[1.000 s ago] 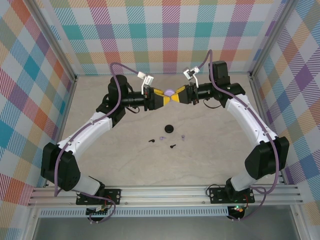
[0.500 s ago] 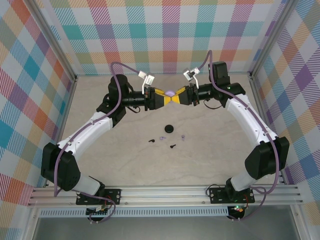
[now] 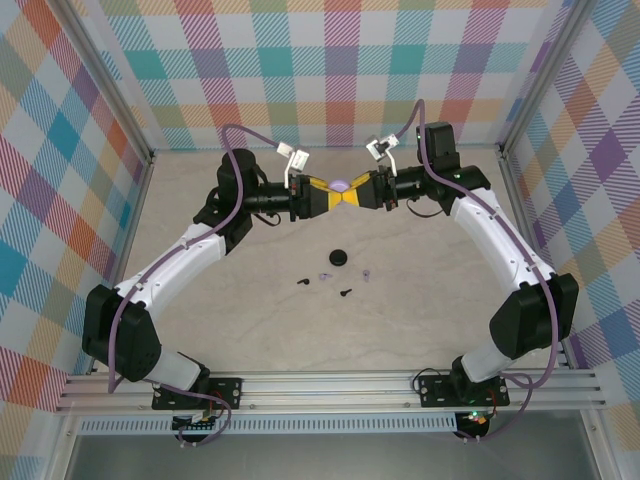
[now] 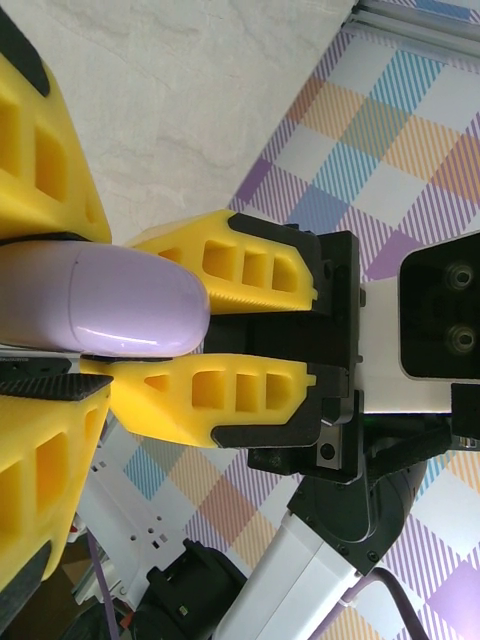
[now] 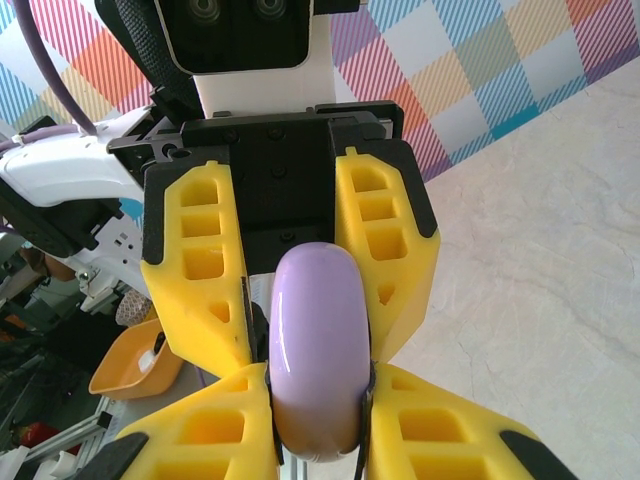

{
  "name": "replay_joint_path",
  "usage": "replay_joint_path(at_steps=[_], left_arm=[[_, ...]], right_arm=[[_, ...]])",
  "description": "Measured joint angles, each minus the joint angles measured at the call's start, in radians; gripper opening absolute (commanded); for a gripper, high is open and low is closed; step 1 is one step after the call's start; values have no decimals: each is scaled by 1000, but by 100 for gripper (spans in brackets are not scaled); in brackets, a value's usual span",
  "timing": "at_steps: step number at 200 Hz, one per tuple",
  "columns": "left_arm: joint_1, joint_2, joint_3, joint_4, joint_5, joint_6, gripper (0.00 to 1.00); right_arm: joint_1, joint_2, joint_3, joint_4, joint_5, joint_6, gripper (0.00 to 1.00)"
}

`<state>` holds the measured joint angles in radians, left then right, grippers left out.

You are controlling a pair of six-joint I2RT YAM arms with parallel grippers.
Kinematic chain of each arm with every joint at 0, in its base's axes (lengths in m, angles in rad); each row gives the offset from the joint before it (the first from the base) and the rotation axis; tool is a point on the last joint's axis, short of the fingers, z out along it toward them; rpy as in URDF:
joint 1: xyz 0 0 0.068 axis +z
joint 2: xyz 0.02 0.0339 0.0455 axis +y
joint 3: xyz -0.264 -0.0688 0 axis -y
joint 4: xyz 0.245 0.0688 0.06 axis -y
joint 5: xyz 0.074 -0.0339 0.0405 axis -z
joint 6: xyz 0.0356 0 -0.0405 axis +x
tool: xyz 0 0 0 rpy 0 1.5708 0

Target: Insert wireless bluetooth earbuds into charging case

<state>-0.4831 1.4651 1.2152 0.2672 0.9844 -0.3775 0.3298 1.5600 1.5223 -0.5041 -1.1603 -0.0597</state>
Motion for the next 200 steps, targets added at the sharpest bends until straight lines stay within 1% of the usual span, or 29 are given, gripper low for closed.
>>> replay_joint_path(at_steps=[68,77,88,99,107,174,200], left_arm=[[-1,11,13,-3,-1,0,38],[-1,11,13,-3,-1,0,36],[-2,12,13,-4,-1,-2,30],[-2,13,13,-4,-2,0,22],[0,13,14,-6,1,-4,20],[-1,13,20,-7,6,1,18],[-1,19,29,-27,11,8,18]], right_arm=[[4,-9,0,14,24,8,20],[4,-11,0,17,28,11,20],[4,-12,0,18,31,16,20],[3,-13,0,19,27,18,20],[2,-14,0,21,26,19,21],[0,-19,0,13,23,13,25],[1,-19,0,-3,31,-11,33]])
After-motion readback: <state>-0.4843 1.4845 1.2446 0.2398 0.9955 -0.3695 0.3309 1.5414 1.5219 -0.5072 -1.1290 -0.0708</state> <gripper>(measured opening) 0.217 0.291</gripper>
